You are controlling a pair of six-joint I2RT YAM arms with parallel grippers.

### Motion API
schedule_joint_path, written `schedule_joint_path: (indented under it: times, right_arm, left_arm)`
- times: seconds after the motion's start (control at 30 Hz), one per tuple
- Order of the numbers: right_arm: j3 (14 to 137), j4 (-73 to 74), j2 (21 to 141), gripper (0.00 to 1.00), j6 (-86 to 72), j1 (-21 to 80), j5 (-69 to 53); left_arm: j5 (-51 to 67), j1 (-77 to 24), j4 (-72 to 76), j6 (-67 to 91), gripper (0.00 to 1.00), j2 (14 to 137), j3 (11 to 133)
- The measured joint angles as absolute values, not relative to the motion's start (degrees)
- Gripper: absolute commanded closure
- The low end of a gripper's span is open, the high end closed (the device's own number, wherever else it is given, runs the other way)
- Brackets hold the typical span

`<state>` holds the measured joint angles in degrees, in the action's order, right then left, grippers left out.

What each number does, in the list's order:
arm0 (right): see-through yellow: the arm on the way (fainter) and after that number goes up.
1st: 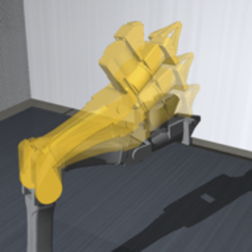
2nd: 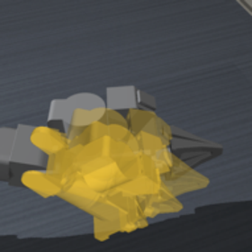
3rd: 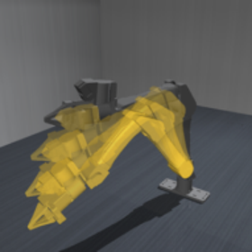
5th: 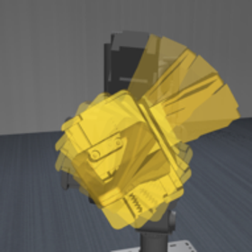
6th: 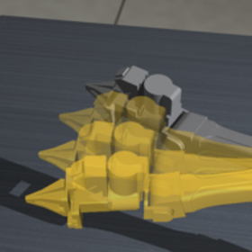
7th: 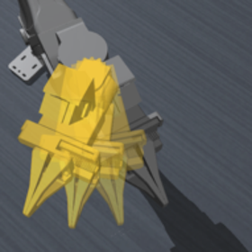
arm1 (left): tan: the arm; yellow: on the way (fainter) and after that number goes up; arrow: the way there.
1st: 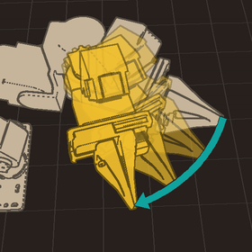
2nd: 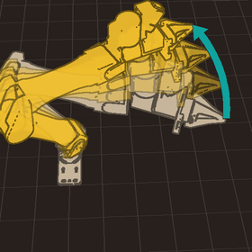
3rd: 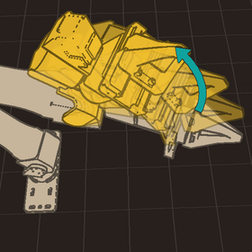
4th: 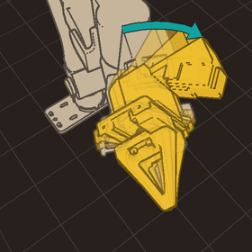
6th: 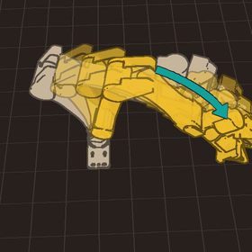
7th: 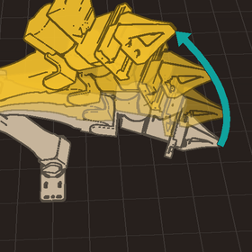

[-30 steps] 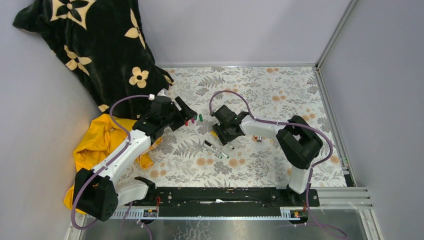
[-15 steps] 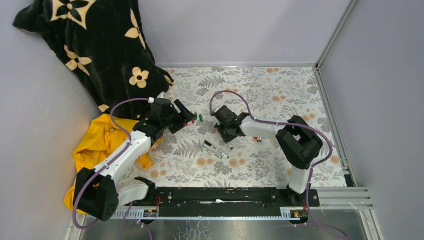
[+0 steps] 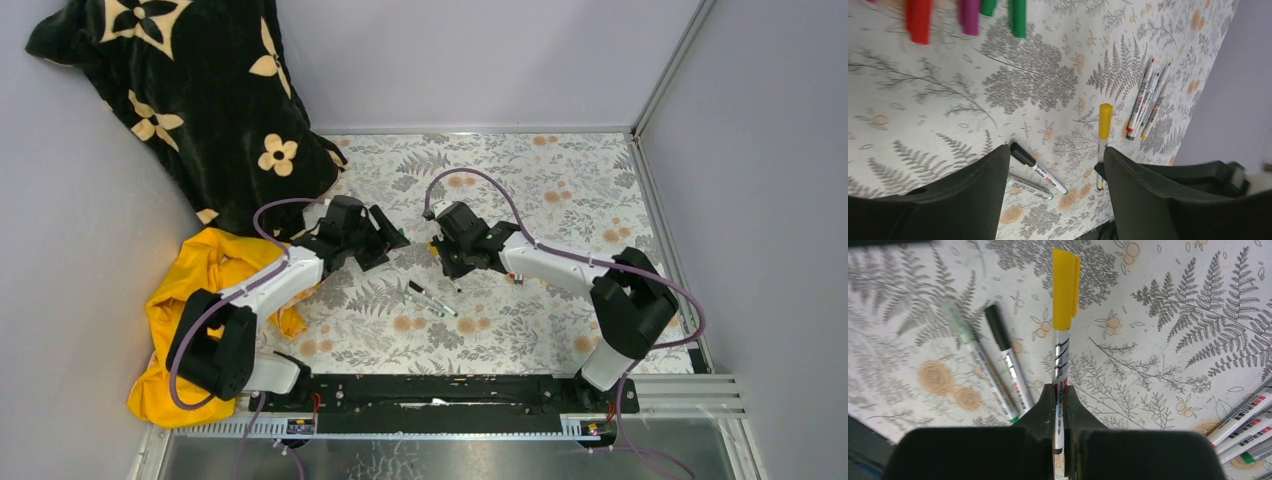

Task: Open the pen caps

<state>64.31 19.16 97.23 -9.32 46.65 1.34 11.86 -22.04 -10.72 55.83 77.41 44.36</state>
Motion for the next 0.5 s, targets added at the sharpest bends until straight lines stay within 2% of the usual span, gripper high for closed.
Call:
schedule_joint_path:
  times: [0.37,0.5]
  right_arm:
    - [64.3,18.9,94.2,1.00,-11.4,46.9,-2.7]
    - [64.1,18.7,94.0,1.00,-11.9,47.0,-3.1]
  left_arm:
    - [13.6,-28.2,-5.6,60.9,0.29,84.9,49.3]
    - [13.5,-29.3,-4.7,61.8,0.33,86.2,50.7]
